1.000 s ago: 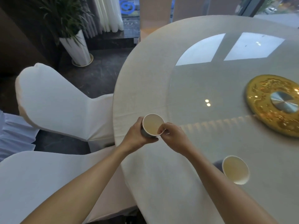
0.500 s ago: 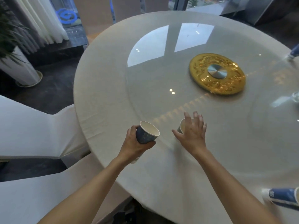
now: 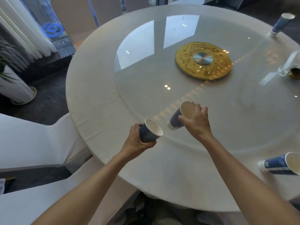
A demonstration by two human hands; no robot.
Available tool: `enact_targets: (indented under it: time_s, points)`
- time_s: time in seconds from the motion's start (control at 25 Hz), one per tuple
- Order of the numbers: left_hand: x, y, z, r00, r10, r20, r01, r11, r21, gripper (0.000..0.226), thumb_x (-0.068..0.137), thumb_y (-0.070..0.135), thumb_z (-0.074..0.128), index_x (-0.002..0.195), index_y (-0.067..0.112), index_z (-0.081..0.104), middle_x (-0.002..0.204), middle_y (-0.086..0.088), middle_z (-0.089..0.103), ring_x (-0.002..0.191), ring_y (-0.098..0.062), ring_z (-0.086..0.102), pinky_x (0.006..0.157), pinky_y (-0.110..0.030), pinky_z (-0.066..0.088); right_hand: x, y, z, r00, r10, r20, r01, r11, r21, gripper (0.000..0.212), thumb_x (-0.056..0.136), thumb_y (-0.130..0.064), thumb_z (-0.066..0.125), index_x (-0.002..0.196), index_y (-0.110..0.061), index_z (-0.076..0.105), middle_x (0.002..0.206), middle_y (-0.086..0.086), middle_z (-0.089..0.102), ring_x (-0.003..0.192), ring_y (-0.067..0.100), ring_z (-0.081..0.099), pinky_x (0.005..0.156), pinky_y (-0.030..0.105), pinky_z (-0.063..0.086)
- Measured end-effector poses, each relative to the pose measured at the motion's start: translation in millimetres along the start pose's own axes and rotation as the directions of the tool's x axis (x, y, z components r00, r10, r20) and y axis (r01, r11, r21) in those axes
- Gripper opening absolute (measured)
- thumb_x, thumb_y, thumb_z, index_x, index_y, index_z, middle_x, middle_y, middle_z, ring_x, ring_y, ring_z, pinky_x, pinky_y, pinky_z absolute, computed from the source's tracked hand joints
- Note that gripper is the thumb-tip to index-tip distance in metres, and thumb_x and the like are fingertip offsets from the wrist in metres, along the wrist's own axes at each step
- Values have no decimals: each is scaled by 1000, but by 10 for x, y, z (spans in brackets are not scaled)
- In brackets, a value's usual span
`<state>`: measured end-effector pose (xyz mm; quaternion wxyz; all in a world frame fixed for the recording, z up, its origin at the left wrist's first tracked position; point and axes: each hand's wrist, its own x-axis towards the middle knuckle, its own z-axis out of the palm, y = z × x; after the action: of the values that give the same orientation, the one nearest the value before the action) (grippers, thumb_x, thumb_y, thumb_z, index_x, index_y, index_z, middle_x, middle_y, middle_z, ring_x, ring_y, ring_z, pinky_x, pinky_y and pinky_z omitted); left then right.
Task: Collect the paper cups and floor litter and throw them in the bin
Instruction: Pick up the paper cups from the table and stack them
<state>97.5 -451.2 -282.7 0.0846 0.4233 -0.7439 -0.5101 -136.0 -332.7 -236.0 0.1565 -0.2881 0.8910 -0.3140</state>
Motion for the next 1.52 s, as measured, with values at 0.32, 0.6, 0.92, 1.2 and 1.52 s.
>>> enact_targets:
  time_s: [0.32, 0.6, 0.92, 1.2, 1.52]
  points:
    - [-149, 266, 583, 986, 139, 96, -153, 974, 164, 83, 57, 46, 95, 129, 27, 56, 115, 3, 61, 104, -22, 64, 88, -47, 60, -936, 150, -693, 996, 37, -77, -12, 955, 297, 71, 81, -36, 71, 144, -20, 43, 128, 0, 37, 111, 16, 50, 76, 13, 42]
    - [-447, 632, 1432, 872, 311, 377, -380, 917, 124, 84, 62, 44, 95, 135, 35, 55, 124, 13, 61, 111, -14, 62, 91, -33, 55, -1593, 949, -924, 989, 125, 82, -139, 967, 212, 81, 75, -46, 85, 143, -23, 48, 131, -3, 46, 119, 13, 54, 98, 31, 50]
    - [-634, 1075, 2533, 797, 300, 525, -362, 932, 16, 86, 59, 51, 95, 134, 52, 52, 130, 14, 66, 120, -15, 67, 99, -48, 58, -1659, 1844, -1467, 957, 199, 210, -267, 887, 378, 71, 68, -51, 88, 123, -31, 48, 124, -7, 56, 113, 9, 60, 92, 30, 55]
    - [-733, 1280, 3341, 877, 213, 430, -264, 962, 63, 81, 67, 44, 91, 137, 44, 50, 130, 12, 65, 118, -11, 64, 93, -28, 54, -1219, 2886, -2049, 977, 164, -137, -146, 980, 132, 75, 81, -52, 79, 141, -16, 53, 134, 2, 54, 126, 19, 51, 105, 38, 44]
    - [-1153, 1258, 3633, 937, 98, 334, -132, 988, 82, 87, 65, 47, 93, 140, 38, 51, 127, 10, 65, 114, -8, 67, 86, -19, 52, -783, 3710, -2146, 968, 225, 113, -186, 941, -282, 99, 84, -48, 73, 161, -28, 14, 163, 14, 10, 150, 41, 16, 115, 51, 32]
